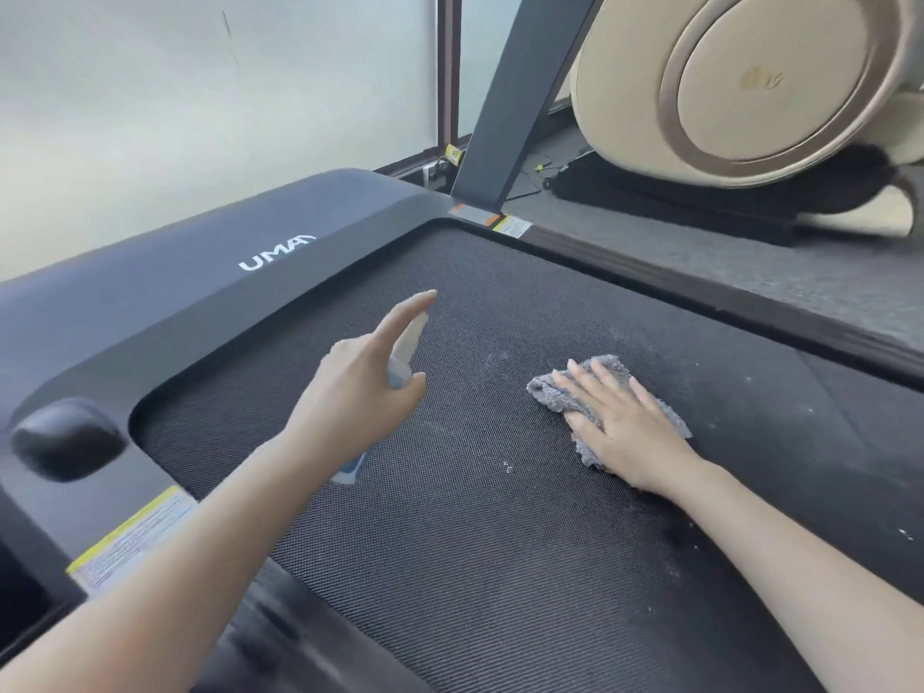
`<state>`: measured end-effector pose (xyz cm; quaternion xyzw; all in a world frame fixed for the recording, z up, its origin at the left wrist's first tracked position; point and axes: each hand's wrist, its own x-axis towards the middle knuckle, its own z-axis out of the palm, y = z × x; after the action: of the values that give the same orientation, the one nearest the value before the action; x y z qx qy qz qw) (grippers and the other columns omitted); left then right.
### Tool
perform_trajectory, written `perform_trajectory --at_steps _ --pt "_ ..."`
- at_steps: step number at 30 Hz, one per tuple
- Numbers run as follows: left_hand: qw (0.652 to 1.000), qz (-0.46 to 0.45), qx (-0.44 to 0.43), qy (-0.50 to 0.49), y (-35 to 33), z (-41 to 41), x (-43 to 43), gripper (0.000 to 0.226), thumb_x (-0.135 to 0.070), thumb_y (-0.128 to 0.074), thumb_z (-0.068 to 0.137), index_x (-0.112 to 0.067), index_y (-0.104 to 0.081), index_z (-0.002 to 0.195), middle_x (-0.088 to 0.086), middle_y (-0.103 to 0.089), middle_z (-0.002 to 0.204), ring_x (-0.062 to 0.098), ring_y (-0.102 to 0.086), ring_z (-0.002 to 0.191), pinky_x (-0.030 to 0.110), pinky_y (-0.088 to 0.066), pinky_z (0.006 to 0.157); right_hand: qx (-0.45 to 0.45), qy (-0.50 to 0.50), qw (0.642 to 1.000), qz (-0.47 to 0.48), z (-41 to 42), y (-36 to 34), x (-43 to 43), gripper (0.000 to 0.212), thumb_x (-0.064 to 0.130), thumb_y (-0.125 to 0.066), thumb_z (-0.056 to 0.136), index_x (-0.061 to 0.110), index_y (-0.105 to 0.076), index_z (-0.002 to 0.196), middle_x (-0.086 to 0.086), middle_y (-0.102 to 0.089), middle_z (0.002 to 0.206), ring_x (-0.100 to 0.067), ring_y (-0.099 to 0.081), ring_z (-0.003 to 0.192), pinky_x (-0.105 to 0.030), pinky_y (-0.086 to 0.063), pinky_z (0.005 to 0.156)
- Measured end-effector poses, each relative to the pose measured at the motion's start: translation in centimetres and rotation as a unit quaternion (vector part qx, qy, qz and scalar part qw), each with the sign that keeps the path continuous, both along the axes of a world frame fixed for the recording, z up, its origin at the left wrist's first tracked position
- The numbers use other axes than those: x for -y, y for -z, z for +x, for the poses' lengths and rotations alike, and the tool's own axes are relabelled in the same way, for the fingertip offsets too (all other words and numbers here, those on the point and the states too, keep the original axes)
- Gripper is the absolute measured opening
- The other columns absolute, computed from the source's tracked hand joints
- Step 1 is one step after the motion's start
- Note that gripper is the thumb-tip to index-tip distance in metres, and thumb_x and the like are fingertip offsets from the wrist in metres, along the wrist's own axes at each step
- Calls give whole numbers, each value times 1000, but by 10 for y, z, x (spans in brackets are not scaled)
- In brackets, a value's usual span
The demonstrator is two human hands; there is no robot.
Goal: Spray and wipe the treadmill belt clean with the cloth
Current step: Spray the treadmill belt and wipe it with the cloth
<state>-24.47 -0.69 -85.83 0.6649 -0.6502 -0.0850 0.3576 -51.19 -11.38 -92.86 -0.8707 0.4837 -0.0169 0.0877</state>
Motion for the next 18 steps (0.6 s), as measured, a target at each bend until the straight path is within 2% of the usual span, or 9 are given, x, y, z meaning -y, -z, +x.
perform_trajectory --at_steps 2,4,7,11,15,18 --pt "1000 12 7 -4 1 0 7 61 -16 -60 83 -43 -39 133 -5 -60 61 17 -58 68 37 -50 74 1 -1 1000 3 -1 0 0 50 49 -17 99 47 2 145 24 12 153 1 20 139 -36 12 117" --pt "1000 20 16 -6 3 -2 13 56 -16 -58 82 -39 -38 129 0 -60 65 24 -59 72 38 -49 72 3 0 1000 6 -1 0 0 50 48 -17 99 48 2 145 25 13 152 1 20 139 -36 12 117" --pt "999 31 27 2 6 -5 18 53 -14 -57 82 -35 -39 128 0 -55 67 23 -56 70 32 -41 64 8 -1 1000 3 -1 1 1 50 48 -18 99 48 1 145 25 12 152 2 19 139 -35 13 116" --pt "999 43 31 13 7 -6 24 52 -14 -56 81 -34 -39 126 0 -54 66 21 -56 66 33 -45 61 12 0 1000 1 0 2 1 49 48 -18 99 50 2 143 25 10 152 2 18 140 -36 11 117" --pt "999 34 34 -7 4 -9 29 56 -10 -56 78 -38 -41 124 -2 -56 69 22 -56 71 37 -53 66 14 3 1000 -3 0 2 0 48 46 -19 99 50 1 143 26 10 151 2 17 140 -36 11 117" --pt "998 20 21 -50 0 -10 34 56 -10 -54 77 -38 -42 124 -5 -53 68 27 -57 76 36 -51 66 11 5 1000 -3 1 2 0 49 47 -19 99 48 1 144 25 9 152 1 17 140 -36 11 117"
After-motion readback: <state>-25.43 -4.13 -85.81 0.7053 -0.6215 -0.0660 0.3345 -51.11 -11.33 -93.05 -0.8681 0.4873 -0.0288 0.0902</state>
